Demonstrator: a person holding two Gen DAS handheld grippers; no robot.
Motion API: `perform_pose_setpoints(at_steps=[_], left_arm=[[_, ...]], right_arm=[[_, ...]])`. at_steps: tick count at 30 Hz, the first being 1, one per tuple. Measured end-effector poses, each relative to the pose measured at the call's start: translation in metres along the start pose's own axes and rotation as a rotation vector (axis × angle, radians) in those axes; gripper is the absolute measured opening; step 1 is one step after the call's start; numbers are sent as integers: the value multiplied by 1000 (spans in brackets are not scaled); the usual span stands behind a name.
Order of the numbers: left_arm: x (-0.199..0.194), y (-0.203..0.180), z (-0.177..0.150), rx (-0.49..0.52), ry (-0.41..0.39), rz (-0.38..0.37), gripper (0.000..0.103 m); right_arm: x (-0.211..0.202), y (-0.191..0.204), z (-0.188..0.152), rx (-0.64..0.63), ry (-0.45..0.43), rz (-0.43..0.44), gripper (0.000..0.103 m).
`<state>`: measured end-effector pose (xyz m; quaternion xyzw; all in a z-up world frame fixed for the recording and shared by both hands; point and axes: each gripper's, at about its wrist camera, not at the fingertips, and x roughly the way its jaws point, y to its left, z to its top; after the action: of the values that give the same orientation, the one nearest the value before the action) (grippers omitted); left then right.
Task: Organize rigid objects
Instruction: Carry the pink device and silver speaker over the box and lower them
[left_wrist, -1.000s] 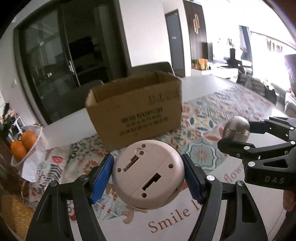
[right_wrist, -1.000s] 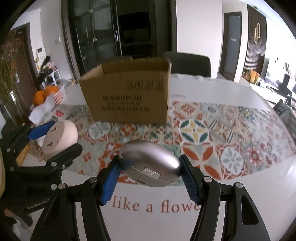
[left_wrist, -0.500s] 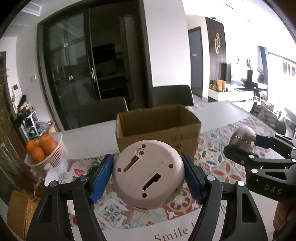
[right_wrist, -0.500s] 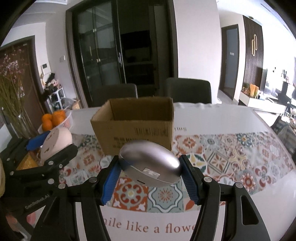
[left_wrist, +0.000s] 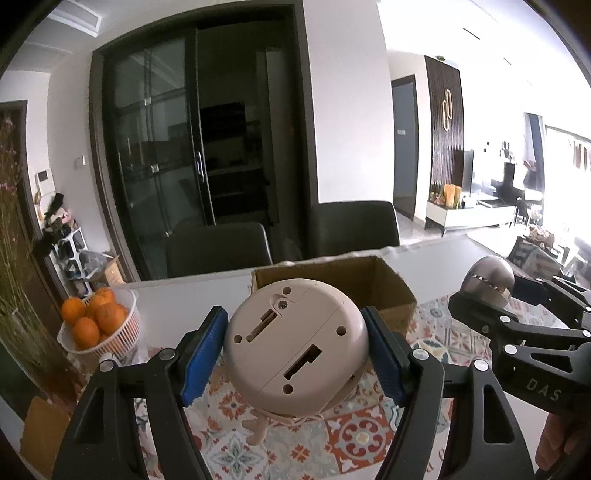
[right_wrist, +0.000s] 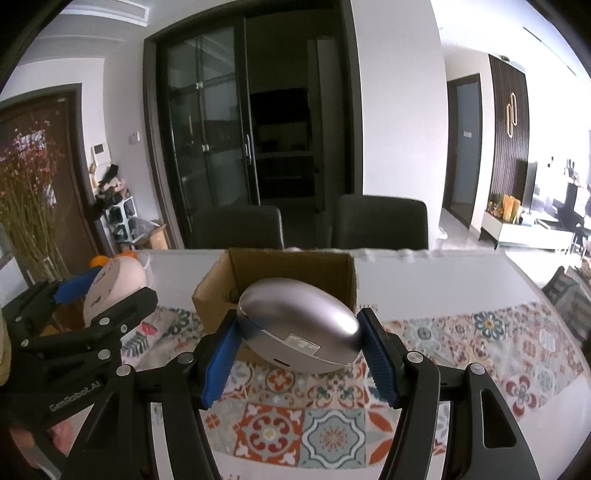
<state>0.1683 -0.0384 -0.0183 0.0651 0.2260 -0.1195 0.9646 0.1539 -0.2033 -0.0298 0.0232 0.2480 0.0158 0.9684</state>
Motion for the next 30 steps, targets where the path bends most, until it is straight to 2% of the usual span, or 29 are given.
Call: perform_pose_setpoints(at_steps=[8,20,30], left_arm=[[14,5,24,-20,-7,17,73],[49,16,59,-45,13,14,73],[96,22,76,-49,94,-12,73]], right_arm=[[8,1,31,-15,-39,-2,64],[40,-1,67,-11,-32,15,64],[88,-10,91,13,61,29,64]])
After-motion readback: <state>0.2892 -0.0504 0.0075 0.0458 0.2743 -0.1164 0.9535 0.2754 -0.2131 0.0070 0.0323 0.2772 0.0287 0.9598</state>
